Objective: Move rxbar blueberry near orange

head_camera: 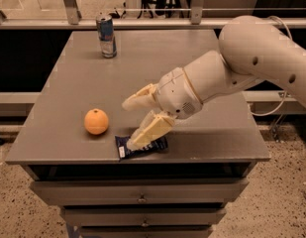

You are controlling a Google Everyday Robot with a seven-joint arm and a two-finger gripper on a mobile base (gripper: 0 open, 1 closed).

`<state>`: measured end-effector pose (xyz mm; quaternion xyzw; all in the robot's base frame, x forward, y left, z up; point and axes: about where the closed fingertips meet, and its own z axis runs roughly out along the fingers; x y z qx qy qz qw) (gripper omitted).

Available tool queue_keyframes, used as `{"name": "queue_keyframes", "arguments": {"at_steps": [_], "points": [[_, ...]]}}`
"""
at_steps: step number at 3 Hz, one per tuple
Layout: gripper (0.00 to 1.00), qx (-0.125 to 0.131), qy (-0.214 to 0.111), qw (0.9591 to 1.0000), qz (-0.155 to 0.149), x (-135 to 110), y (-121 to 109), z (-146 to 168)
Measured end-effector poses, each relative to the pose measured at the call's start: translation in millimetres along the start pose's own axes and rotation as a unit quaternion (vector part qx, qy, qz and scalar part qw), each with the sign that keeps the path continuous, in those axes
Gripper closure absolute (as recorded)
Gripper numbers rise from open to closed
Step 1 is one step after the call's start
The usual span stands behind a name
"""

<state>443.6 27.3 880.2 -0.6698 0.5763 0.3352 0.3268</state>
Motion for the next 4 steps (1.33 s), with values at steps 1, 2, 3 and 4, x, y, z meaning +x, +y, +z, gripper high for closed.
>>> {"name": "queue_keyframes", "arguments": {"at_steps": [1,2,3,4], "points": [[0.0,0.005,0.0,1.0,0.003,2,-3,-2],[0.0,0.034,-0.002,0.9994,0.01,8,-21,-26],[0.0,0.072,0.002,0.9973,0.014,20,-50,-59],[0.0,0.141,-0.005,0.9898,0.017,32,-97,-123]]}}
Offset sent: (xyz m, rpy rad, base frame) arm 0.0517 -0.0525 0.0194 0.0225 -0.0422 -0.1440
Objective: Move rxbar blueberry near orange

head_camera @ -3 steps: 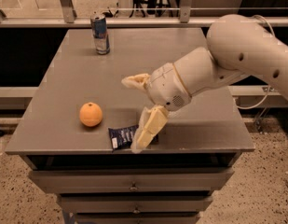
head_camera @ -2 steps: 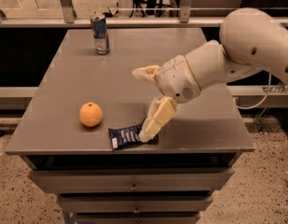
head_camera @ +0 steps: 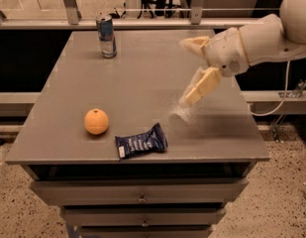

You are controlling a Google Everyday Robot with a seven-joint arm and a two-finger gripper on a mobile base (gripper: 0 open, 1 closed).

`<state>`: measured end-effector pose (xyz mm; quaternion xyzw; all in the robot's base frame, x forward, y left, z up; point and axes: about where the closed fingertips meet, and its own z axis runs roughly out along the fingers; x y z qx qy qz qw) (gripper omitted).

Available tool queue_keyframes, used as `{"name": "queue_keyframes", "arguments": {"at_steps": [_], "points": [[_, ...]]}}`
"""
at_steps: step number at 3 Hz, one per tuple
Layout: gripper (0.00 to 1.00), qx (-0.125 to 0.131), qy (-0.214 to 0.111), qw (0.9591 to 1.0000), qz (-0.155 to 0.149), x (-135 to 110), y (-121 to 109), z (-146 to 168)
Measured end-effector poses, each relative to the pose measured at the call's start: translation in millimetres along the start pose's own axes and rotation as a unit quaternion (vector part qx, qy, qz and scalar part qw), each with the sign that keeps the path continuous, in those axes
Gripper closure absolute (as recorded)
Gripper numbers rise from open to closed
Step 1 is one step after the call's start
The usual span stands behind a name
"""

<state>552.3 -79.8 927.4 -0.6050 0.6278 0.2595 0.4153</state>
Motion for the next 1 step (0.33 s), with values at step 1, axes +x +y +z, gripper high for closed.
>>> {"name": "queue_keyframes", "arguments": {"at_steps": [1], "points": [[0.0,0.026,-0.008,0.9995,-0.013,-13.5,-18.0,-19.5]]}}
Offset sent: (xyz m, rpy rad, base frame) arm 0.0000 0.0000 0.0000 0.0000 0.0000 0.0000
